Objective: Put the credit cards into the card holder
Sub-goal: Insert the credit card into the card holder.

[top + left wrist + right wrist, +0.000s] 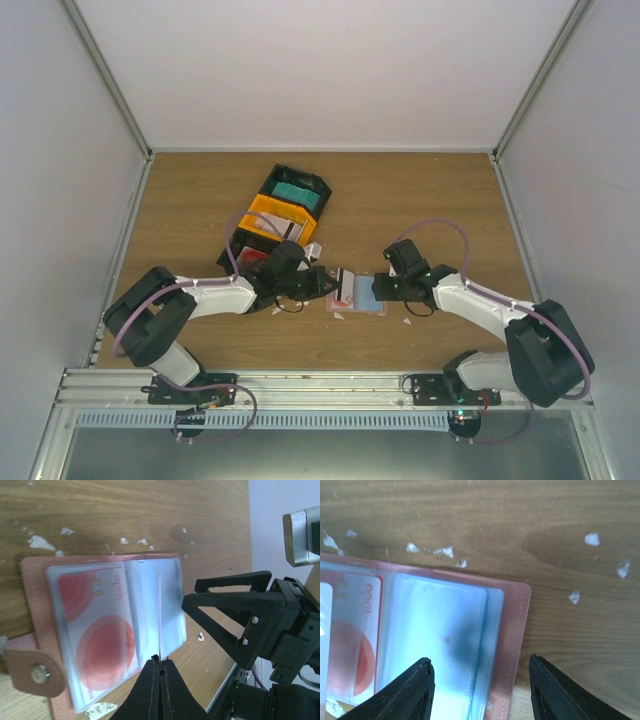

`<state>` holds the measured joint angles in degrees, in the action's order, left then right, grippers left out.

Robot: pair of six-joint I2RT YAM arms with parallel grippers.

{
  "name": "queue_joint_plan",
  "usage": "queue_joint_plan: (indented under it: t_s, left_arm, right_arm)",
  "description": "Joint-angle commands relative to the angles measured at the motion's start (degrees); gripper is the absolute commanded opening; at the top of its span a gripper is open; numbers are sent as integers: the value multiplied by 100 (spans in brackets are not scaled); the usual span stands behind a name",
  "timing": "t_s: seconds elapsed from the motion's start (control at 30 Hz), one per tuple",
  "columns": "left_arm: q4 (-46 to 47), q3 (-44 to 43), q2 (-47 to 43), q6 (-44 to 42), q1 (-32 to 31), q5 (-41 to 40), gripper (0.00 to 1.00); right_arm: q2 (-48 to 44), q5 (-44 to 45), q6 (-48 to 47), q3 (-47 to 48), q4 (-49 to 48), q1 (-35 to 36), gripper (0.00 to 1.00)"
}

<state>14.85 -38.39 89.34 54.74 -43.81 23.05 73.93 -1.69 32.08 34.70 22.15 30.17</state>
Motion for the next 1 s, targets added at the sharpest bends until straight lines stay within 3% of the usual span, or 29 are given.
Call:
queue_joint_plan:
  t_s: [0.0,0.3,0.97]
  left_arm:
    - [838,284,147,351,-48,-221,0]
    - [1557,588,384,818,-193,-367,0]
    - [1998,553,766,777,-234,-494,0]
  right_arm:
    - [299,158,-84,19,139,172,53]
    - [447,242,154,-87,206,233,50]
    - [720,212,276,-201,325,214,42]
